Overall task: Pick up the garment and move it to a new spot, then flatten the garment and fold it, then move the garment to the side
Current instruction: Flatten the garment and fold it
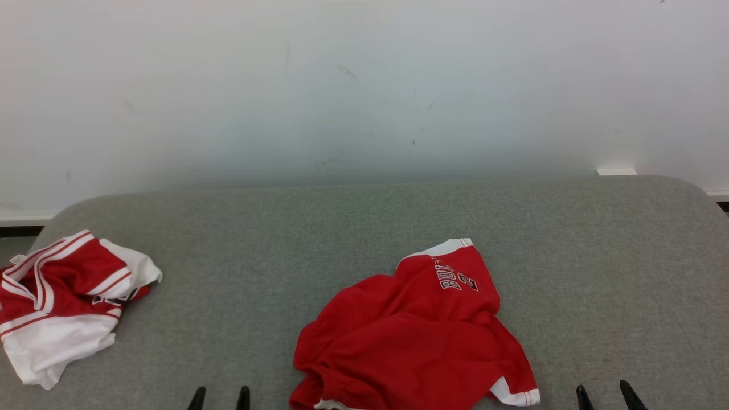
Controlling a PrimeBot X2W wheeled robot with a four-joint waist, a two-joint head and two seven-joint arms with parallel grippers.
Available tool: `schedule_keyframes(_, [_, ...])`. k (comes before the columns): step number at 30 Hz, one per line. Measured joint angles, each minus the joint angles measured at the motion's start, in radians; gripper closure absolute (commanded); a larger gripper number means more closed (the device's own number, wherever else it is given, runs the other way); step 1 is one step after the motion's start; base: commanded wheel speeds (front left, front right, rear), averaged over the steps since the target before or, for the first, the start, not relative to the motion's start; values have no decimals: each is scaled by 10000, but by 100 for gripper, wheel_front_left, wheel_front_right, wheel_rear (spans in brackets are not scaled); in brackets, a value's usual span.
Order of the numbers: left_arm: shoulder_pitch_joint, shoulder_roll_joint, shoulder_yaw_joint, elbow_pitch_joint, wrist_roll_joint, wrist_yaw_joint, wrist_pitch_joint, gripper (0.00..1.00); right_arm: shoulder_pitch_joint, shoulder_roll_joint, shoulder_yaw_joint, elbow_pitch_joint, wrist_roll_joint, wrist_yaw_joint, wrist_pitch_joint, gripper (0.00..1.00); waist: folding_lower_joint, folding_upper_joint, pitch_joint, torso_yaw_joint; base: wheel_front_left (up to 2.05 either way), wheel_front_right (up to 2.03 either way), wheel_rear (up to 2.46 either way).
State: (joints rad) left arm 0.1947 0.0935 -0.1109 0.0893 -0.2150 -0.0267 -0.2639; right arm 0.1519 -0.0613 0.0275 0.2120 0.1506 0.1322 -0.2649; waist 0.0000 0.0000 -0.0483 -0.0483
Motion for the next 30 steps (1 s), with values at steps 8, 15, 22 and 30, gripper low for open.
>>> schedule_keyframes(8, [-9,-272,399,140,437,-523,0,0,-71,17,31,-6,13,0,0,0,0,0,21,-19,0,0,0])
schedule_keyframes(15, [-14,-374,441,236,663,-777,0,0,-130,19,67,-12,21,0,0,0,0,0,15,-60,0,0,0])
schedule_keyframes(22, [-14,-330,-257,828,732,-963,0,0,-195,-372,665,142,192,0,0,0,0,0,-4,-103,0,0,0])
schedule_keyframes(30, [-885,598,-1900,1379,366,-1022,694,0,-1071,-1595,2723,1214,976,0,1133,0,0,0,245,-61,0,0,0])
